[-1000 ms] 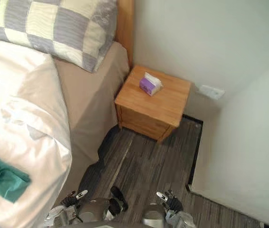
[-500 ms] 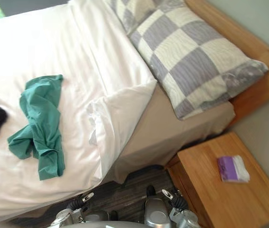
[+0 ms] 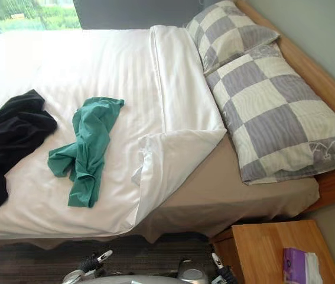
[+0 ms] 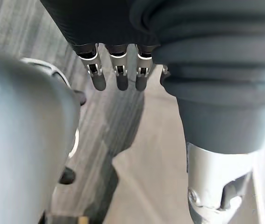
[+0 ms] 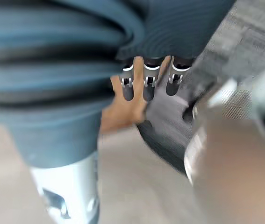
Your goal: Tidy the bed and pick cloth on bed and put in laundry
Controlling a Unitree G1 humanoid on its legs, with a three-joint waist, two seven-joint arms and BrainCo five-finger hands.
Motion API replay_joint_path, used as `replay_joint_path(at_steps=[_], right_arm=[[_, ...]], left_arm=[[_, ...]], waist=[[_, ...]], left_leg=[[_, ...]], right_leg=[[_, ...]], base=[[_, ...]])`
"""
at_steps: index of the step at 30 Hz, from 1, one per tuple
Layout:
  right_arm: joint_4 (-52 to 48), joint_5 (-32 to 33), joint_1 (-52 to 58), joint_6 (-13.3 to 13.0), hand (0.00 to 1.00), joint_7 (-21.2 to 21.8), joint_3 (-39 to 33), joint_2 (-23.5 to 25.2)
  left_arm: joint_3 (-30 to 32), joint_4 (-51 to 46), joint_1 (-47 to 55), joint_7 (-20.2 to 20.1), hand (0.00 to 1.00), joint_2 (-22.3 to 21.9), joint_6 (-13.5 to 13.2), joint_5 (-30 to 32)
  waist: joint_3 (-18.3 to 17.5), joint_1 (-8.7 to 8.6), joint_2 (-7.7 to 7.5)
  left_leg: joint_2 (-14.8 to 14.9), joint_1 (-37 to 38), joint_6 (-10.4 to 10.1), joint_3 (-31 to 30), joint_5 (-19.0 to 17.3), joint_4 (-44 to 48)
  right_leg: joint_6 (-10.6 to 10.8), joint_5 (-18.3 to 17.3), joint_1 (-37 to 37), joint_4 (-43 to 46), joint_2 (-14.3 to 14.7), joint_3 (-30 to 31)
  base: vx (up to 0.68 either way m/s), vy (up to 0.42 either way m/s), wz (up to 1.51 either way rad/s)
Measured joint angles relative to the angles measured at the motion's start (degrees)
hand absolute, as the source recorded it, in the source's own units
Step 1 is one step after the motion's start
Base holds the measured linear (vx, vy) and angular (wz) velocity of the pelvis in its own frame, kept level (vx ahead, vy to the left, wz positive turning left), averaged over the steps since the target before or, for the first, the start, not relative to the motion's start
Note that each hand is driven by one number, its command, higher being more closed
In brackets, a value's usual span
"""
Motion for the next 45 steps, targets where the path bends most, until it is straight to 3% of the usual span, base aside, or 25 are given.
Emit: replay_joint_path(at_steps=[6, 8, 12, 13, 17, 24, 31, 34, 38, 45], right_arm=[[-7.3, 0.9, 1.2, -4.3, 0.00, -9.3, -10.0, -1.5], [-14.3, -0.8, 0.3, -5.7, 0.00, -13.1, -14.7, -6.2], [-23.5, -8.8, -3.8, -7.4, 0.00, -14.5, -15.6, -17.0], [-26.0, -11.5, -6.2, -8.1, 0.00, -14.4, -14.8, -19.5], [-31.6, -20.2, -16.1, -8.3, 0.00, -11.6, -4.8, -25.2], [-34.0, -36.2, -32.7, -7.9, 0.00, -5.8, 16.7, -34.2], [-34.3, -40.3, -43.4, -7.3, 0.00, 0.4, 29.9, -35.9], [-35.9, -41.1, -47.3, -5.0, 0.00, 2.4, 33.5, -35.9], [-36.0, -42.8, -56.2, -3.2, 0.00, 3.5, 37.0, -35.9], [-33.4, -44.3, -60.3, -2.6, 0.00, 4.7, 41.8, -37.9]], left_arm=[[0.0, 0.8, 0.0, 0.0, 0.00, 1.4, 1.3, 0.1], [-0.2, 0.7, 0.3, 0.5, 0.00, 2.8, 1.3, 0.7], [-2.6, 0.5, 1.3, 1.4, 0.00, 5.1, 1.7, 0.5], [-3.1, 0.5, 1.7, 1.9, 0.00, 5.8, 1.8, 0.5], [-4.9, 0.5, 2.2, 2.0, 0.00, 7.8, 2.6, 0.5], [-6.7, -1.4, 2.7, 2.0, 0.00, 6.9, 2.8, 2.1], [-6.8, -3.1, 4.1, 1.9, 0.00, 6.4, 2.9, 2.7], [-7.1, -4.3, 3.4, 1.7, 0.00, 6.4, 2.8, 2.6], [-7.8, -6.3, 0.0, 0.9, 0.00, 6.8, 2.2, 1.3], [-10.3, -8.5, -2.0, -0.2, 0.00, 5.8, 0.2, -2.4]], waist=[[0.3, 0.16, -1.24], [0.4, 0.22, -1.92], [0.5, 0.10, -2.20], [0.5, 0.13, -2.30], [1.0, 0.43, -3.46], [1.0, 1.90, -3.36], [1.0, 3.55, -3.42], [2.2, 4.62, -2.62], [8.8, 5.10, -1.05], [15.9, 6.51, 2.58]], left_leg=[[-0.3, 1.3, 0.1, -0.1, 1.4, -3.1], [-0.5, 0.9, 0.1, -0.2, 1.2, -3.1], [-1.2, 0.1, 0.7, -0.1, 0.9, -3.1], [-1.4, -0.1, 1.1, 0.0, 1.1, -3.1], [-1.8, -0.3, 1.3, 0.0, 1.4, -3.0], [-1.8, -0.5, 0.0, -0.6, 2.9, -2.7], [-1.0, -1.4, -0.4, -2.3, 4.8, -2.7], [-0.9, -3.6, 0.1, -3.3, 5.1, -2.6], [-1.2, -8.5, 1.6, -3.7, 6.1, -2.6], [-1.2, -15.2, 3.0, -3.9, 7.6, 0.5]], right_leg=[[0.5, 0.1, 0.9, -0.7, 0.3, -0.1], [1.3, 0.6, 1.4, -2.1, 0.2, -0.4], [2.4, 1.4, 1.4, -3.5, -0.3, -0.3], [1.6, 2.3, 1.5, -4.0, -0.4, -0.2], [1.0, 3.0, 1.5, -4.4, -0.2, 0.1], [0.5, 3.9, 2.5, -5.9, -0.3, 0.4], [0.0, 5.2, 3.3, -6.7, -0.2, -0.7], [-0.3, 5.7, 1.8, -7.2, -0.2, -1.1], [-0.3, 5.9, -2.9, -6.1, -0.6, -1.1], [-0.8, 5.6, -10.7, -0.4, -1.6, -0.6]], base=[[-0.11, 0.009, 0.03], [-0.08, 0.026, 0.08], [0.02, 0.058, 0.02], [0.08, 0.061, -0.03], [0.06, 0.027, 0.00], [0.05, 0.000, 0.13], [-0.03, -0.001, 0.20], [-0.11, 0.019, 0.16], [-0.21, 0.040, 0.16], [-0.11, 0.004, 0.04]])
